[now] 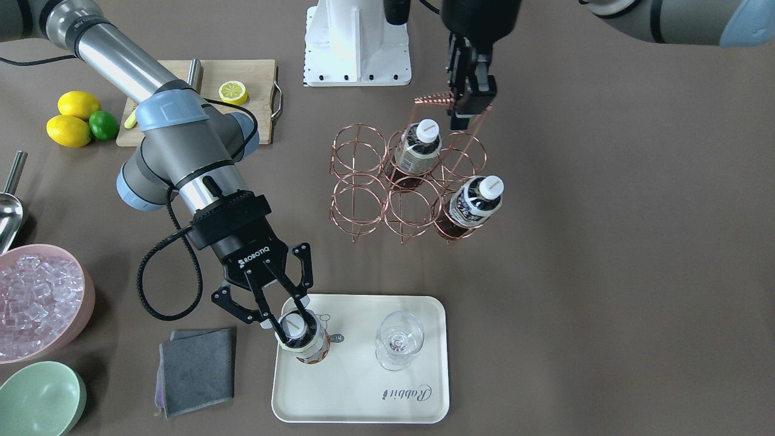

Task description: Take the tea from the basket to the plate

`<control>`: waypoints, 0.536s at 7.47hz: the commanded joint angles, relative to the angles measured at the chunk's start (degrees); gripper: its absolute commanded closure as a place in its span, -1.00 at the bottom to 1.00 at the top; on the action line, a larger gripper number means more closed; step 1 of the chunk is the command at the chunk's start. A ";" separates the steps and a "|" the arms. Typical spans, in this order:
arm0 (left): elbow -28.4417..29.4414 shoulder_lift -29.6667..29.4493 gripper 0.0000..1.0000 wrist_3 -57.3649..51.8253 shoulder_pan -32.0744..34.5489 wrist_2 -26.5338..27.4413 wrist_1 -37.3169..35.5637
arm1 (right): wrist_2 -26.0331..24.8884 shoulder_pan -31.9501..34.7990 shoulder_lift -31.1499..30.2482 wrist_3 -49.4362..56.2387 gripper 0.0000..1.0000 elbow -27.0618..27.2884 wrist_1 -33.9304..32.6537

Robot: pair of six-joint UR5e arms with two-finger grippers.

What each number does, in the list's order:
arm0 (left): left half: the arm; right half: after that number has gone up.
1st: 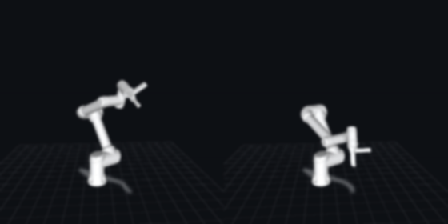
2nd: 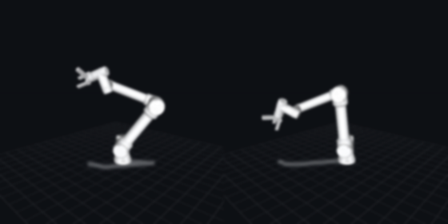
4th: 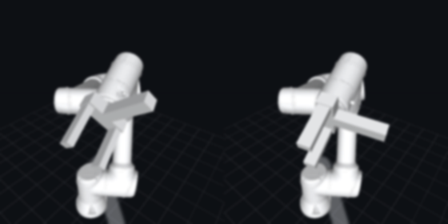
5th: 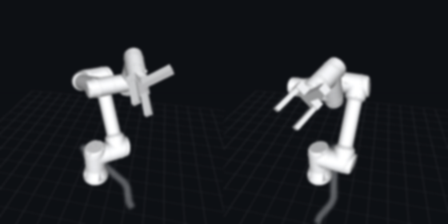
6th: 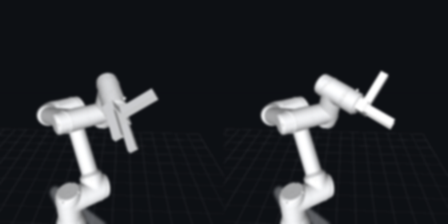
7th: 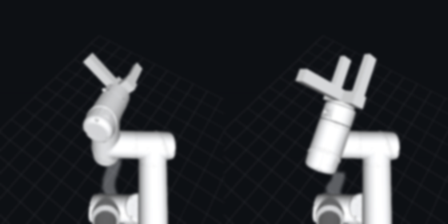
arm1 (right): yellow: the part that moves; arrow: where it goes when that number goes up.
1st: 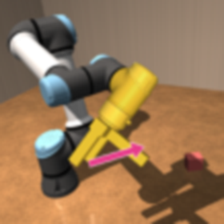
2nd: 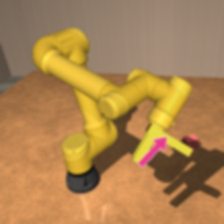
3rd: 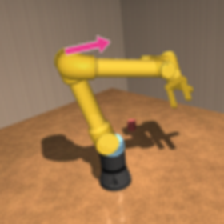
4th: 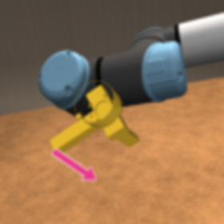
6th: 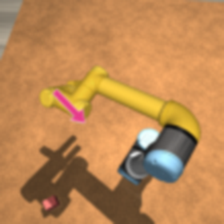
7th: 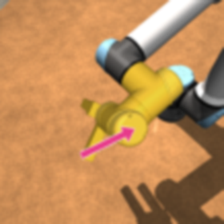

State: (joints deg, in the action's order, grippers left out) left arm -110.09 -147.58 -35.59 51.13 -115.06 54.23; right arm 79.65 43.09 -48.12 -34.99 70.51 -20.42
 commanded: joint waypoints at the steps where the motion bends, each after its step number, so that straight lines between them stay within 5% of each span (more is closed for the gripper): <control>1: -0.04 5.96 1.00 -11.92 11.05 -6.22 -0.97 | -2.83 -2.30 0.31 0.00 1.00 -1.95 0.38; 4: 0.83 15.01 1.00 -27.72 22.22 -9.82 -0.88 | -2.75 -2.48 0.31 0.44 1.00 -1.87 0.30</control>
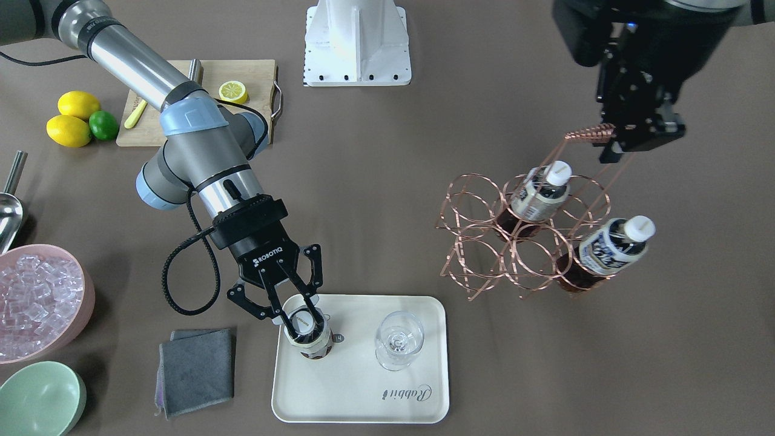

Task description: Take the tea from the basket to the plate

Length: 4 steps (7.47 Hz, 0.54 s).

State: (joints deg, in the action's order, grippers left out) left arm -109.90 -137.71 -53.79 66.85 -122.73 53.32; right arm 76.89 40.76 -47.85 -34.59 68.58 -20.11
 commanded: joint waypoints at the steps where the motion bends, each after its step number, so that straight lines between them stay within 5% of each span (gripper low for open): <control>1: 1.09 8.74 1.00 -15.84 10.37 -2.68 0.12 | 0.10 -0.24 0.30 -0.47 -0.98 0.24 -0.10; 4: 5.21 15.26 1.00 -29.40 18.64 -3.48 0.47 | 0.11 -0.86 0.21 -0.91 -1.00 0.59 0.07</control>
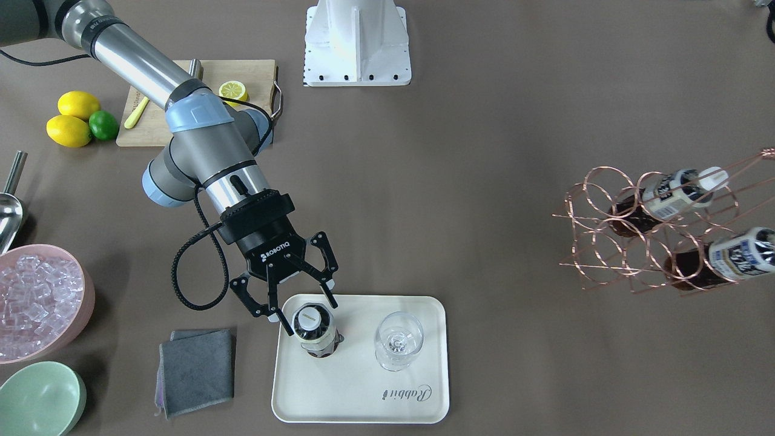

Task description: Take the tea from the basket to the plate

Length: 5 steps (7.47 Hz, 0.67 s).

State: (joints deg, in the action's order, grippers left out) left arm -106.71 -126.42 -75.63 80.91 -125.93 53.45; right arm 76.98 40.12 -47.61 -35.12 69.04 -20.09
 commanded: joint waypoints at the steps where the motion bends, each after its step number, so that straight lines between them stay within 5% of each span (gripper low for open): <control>1: 4.64 4.60 1.00 -10.73 6.52 -0.28 0.43 | 0.01 -0.22 -0.11 -0.48 -1.00 0.13 0.05; 4: 12.55 5.48 1.00 -14.63 8.74 0.16 4.10 | 0.10 -0.31 -0.90 -0.39 -1.00 0.56 2.07; 5: 13.71 7.31 1.00 -14.63 9.09 0.16 7.34 | 0.53 -0.31 -2.21 -0.30 -1.00 4.40 0.07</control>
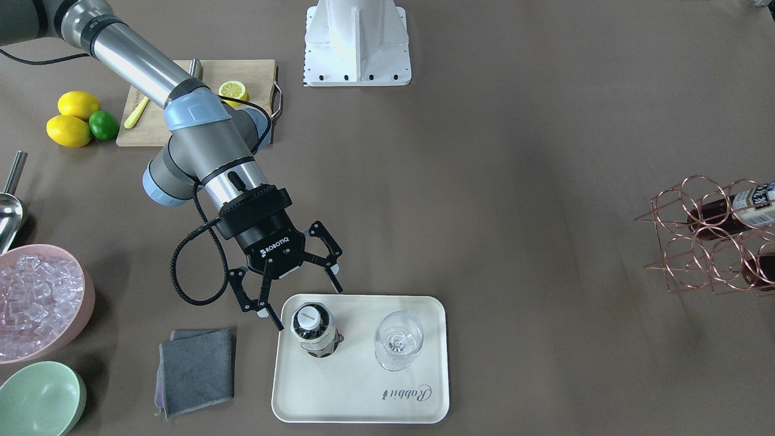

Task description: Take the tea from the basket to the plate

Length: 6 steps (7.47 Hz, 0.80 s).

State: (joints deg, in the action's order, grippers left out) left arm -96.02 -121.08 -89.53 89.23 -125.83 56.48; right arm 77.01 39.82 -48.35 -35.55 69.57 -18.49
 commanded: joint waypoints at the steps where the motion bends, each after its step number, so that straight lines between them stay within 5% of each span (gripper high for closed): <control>1: 3.99 4.68 1.00 -0.21 0.68 0.06 9.91 | 2.51 0.25 -3.92 0.04 -1.00 9.74 -5.64; 4: 9.43 4.45 1.00 0.32 0.33 -0.03 14.44 | 5.67 0.17 -17.26 -3.36 -1.00 38.45 -28.98; 6: 13.12 4.18 1.00 2.67 0.16 0.06 19.87 | 11.90 0.69 -28.84 -14.06 -1.00 41.79 -33.54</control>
State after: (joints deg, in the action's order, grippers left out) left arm -85.89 -116.65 -89.00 89.58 -125.80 72.13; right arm 83.99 40.06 -67.42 -41.33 107.36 -47.54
